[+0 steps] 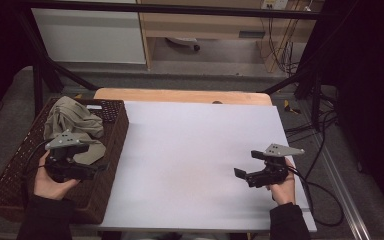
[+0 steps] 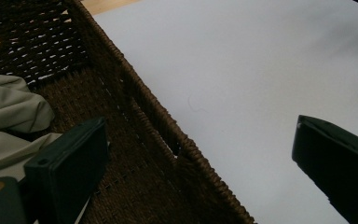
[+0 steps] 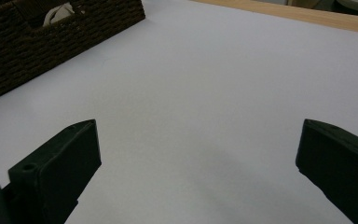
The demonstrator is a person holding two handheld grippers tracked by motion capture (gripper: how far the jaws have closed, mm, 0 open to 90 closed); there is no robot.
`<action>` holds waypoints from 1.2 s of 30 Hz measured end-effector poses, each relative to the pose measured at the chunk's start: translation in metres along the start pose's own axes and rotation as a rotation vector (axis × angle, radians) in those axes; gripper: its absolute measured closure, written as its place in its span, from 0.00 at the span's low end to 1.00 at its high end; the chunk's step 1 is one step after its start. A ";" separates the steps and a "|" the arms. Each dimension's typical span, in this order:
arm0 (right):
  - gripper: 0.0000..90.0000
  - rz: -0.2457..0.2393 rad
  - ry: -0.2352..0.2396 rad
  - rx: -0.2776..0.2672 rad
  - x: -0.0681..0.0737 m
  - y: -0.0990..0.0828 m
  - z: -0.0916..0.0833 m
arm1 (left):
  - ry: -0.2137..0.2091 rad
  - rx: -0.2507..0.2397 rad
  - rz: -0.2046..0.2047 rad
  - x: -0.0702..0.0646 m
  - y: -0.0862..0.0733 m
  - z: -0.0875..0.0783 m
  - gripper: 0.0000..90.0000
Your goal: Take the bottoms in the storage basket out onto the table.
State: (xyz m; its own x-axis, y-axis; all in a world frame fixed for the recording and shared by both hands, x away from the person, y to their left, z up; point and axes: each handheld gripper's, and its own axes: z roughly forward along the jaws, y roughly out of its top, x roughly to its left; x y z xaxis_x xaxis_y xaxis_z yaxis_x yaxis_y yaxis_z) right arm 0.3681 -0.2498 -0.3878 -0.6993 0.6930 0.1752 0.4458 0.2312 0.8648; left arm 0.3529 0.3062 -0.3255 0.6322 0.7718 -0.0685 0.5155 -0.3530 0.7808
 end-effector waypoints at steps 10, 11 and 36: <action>0.00 0.004 -0.004 -0.005 0.000 0.000 0.000 | 0.054 0.035 -0.016 0.007 0.000 -0.005 0.03; 0.00 0.004 -0.004 -0.005 0.000 0.000 0.000 | 0.060 0.037 -0.020 0.008 0.000 -0.005 0.03; 0.00 0.001 -0.010 -0.007 0.000 0.000 0.000 | 0.216 0.035 -0.049 0.049 0.036 -0.046 0.02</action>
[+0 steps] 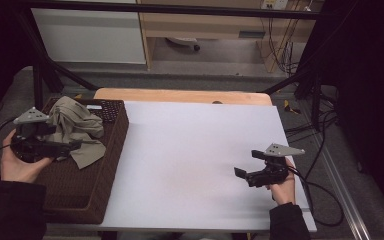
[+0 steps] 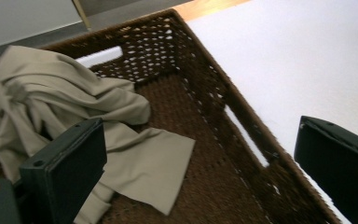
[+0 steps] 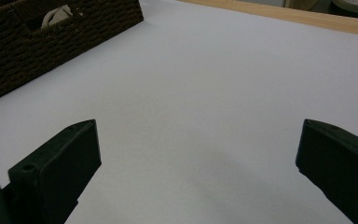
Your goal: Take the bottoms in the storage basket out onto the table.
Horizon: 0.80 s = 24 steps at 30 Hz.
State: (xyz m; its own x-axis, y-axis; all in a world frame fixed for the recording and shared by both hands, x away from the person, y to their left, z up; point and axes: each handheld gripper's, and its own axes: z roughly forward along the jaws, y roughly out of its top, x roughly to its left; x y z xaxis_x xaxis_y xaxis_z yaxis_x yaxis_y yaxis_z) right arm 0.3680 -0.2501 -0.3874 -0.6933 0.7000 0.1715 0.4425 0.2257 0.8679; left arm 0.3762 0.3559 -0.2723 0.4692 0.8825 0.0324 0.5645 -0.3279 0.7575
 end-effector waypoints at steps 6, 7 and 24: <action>0.00 -0.001 0.000 -0.005 -0.001 0.000 -0.001 | 0.055 0.024 -0.029 0.020 0.009 0.007 0.02; 0.00 0.002 0.001 -0.006 -0.001 0.000 -0.001 | 0.064 0.028 -0.033 0.023 0.010 0.008 0.02; 0.00 0.003 0.000 0.002 0.000 0.000 0.001 | 0.154 0.042 -0.161 0.074 0.017 0.042 0.05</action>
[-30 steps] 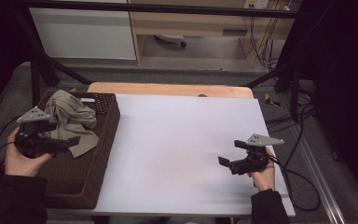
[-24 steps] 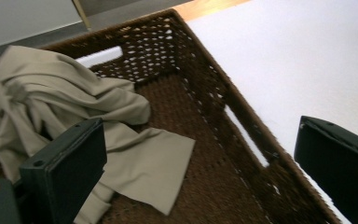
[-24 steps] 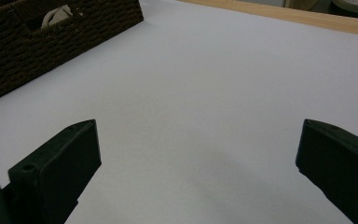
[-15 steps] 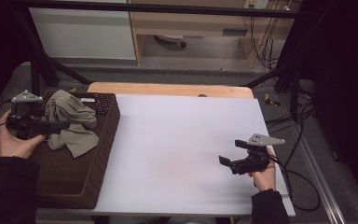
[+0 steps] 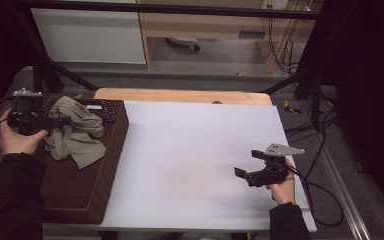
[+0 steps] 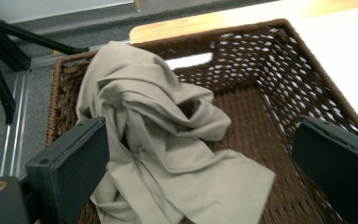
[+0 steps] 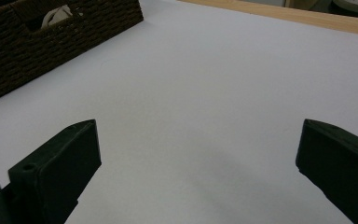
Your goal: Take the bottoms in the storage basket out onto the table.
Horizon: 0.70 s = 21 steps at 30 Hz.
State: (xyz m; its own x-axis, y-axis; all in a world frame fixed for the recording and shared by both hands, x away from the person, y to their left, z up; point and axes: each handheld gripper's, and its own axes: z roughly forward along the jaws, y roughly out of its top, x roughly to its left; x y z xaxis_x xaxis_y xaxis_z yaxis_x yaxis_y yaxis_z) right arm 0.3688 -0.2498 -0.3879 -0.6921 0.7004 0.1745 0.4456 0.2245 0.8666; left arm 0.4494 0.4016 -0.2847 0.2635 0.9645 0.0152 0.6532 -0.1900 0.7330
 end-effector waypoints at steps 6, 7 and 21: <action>0.00 -0.003 0.001 0.010 0.000 -0.001 0.002 | 0.050 0.030 0.005 0.009 0.006 0.021 0.06; 0.00 -0.003 0.001 0.010 0.000 -0.001 0.002 | 0.050 0.030 0.005 0.009 0.006 0.021 0.07; 0.00 -0.002 -0.005 0.020 -0.001 -0.002 0.004 | 0.096 0.049 -0.022 0.022 0.007 0.057 0.08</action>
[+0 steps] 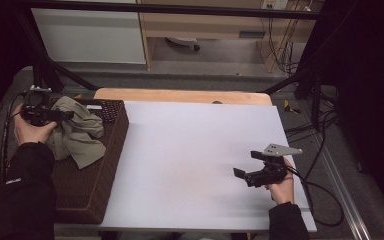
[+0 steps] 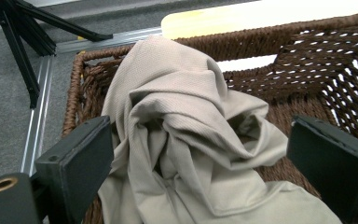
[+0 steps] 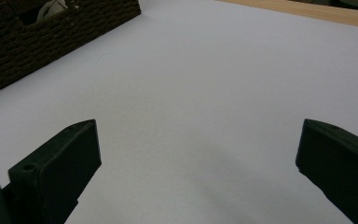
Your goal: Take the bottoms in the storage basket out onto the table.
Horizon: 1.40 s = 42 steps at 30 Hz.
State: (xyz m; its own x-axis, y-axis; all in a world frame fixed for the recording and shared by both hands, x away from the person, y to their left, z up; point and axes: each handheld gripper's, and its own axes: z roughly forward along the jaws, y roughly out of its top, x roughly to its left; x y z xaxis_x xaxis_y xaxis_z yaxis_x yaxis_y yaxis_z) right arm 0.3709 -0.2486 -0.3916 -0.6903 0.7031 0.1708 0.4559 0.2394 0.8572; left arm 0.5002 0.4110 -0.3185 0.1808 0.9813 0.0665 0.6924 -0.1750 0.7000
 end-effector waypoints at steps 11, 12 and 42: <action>0.00 0.000 -0.003 0.006 0.000 -0.001 0.001 | 0.036 0.032 0.001 0.004 0.000 0.027 0.09; 0.00 0.000 -0.003 0.006 0.000 -0.001 0.001 | 0.033 0.034 -0.005 0.005 0.000 0.028 0.09; 0.00 0.006 -0.009 0.006 -0.002 -0.002 -0.001 | 0.005 0.093 -0.022 0.009 -0.005 0.041 0.80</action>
State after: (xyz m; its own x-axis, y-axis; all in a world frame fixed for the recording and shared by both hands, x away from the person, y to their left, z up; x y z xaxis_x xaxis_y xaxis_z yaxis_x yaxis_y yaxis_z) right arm 0.3712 -0.2512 -0.3932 -0.6825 0.7104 0.1717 0.4635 0.2390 0.8533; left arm 0.5267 0.4169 -0.3509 0.1611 0.9854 0.0558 0.7583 -0.1597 0.6320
